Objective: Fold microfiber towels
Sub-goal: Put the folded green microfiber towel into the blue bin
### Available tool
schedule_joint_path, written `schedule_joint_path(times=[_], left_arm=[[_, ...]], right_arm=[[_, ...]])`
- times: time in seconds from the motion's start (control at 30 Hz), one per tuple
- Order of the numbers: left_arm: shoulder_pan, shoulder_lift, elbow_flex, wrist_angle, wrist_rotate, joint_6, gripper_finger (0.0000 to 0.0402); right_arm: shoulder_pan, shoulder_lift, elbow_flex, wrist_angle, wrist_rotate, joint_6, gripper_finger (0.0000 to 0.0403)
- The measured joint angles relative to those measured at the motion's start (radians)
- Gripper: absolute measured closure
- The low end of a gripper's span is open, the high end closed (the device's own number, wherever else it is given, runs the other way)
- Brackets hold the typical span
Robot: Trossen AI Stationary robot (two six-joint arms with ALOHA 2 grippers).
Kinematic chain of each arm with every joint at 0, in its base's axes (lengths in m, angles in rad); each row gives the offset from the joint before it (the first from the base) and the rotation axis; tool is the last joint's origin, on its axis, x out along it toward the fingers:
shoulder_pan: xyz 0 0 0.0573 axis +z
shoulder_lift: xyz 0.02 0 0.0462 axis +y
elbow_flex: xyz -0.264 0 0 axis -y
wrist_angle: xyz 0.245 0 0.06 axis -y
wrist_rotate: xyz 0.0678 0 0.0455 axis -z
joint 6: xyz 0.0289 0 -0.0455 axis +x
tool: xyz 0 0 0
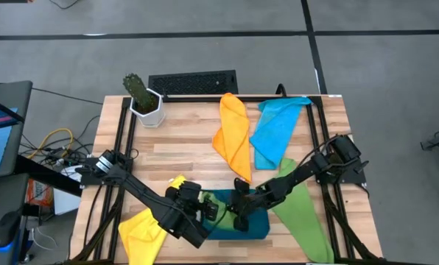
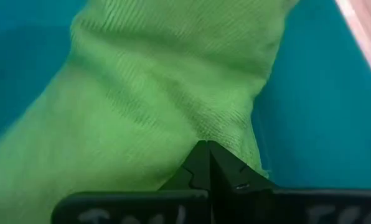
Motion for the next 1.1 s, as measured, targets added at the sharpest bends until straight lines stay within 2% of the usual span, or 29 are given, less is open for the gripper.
schedule_joint_path(times=[0.3,0.43,0.57,0.77,1.1], left_arm=[[-0.001,0.000,0.000,-0.006,-0.004,0.007,0.0135],[-0.010,0.000,0.000,-0.070,-0.007,0.006,0.0135],[-0.015,-0.004,0.000,-0.155,0.001,0.031,0.0135],[-0.021,-0.022,0.000,-0.163,-0.001,0.078,0.0135],[-0.021,-0.022,0.000,-0.163,0.028,0.152,0.0135]], right_arm=[[0.002,-0.043,0.141,-0.129,0.010,-0.136,0.0387],[0.035,-0.107,0.151,-0.203,0.035,-0.280,0.0388],[0.079,-0.077,0.150,-0.229,0.060,-0.401,0.0391],[0.093,0.010,0.149,-0.169,0.063,-0.362,0.0393],[0.076,0.023,0.150,-0.176,0.037,-0.293,0.0394]])
